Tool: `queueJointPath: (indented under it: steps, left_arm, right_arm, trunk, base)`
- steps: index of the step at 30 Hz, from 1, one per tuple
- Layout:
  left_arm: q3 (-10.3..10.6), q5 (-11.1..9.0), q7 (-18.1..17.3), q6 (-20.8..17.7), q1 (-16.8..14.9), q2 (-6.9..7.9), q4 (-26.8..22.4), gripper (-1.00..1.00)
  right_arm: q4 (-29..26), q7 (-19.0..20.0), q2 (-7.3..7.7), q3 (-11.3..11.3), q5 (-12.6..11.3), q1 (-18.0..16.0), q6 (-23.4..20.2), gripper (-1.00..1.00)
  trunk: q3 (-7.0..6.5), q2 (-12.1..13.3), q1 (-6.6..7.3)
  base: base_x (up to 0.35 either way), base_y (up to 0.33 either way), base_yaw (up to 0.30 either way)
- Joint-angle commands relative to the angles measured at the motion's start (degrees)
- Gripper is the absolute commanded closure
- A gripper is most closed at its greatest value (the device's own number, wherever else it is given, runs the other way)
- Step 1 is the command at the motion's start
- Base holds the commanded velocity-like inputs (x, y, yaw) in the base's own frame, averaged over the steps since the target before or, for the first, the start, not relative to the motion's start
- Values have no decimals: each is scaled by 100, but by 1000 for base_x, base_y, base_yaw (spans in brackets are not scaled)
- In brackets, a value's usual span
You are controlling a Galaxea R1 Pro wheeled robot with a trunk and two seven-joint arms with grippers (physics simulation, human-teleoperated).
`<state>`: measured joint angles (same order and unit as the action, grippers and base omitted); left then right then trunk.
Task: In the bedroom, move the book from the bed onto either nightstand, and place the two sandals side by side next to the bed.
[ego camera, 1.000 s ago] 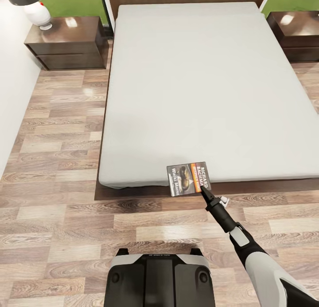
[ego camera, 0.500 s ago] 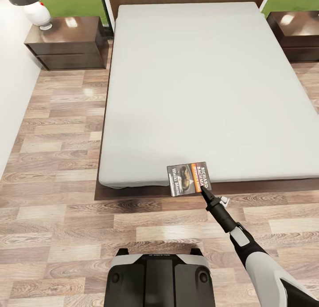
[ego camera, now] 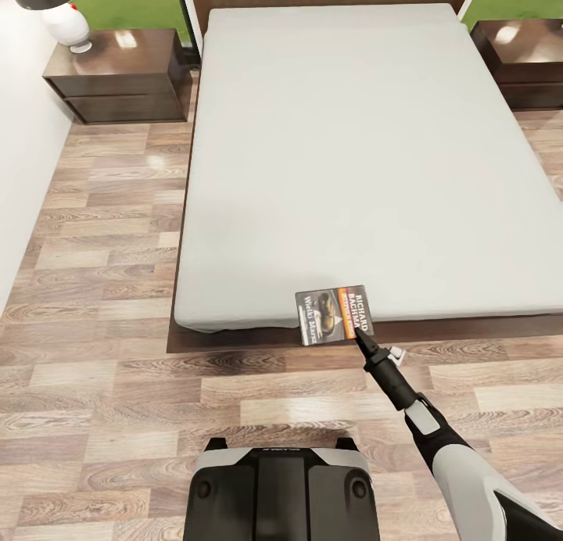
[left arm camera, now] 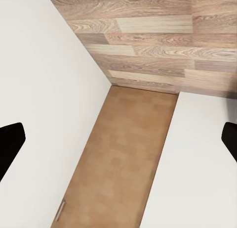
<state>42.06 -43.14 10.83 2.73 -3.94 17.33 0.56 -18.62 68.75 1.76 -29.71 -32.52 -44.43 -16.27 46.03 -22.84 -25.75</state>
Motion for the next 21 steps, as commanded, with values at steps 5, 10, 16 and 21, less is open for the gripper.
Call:
queueJointPath:
  steps: [5, 10, 16, 21]
  left_arm:
    - [48, -45, 7, 17, 1, -1, 6, -100]
    - [48, -45, 7, 17, 10, -1, 6, -100]
    - [48, -45, 7, 25, 12, -1, 6, -100]
    - [48, -45, 7, 33, 15, -1, 6, -100]
  right_arm:
    - [4, 15, -1, -114, -18, -3, -20, 100]
    - [-8, 9, 5, -159, -3, -3, -15, 100]
    - [1, 7, 8, -183, -10, -4, -9, 100]
    - [13, 11, 3, -190, -11, -2, -8, 100]
  trunk:
    - [5, -8, -3]
    - [5, -8, -3]
    - [5, -8, -3]
    - [5, -8, -3]
  base:
    - [0, 0, 0]
    - [0, 0, 0]
    - [0, 0, 0]
    - [0, 0, 0]
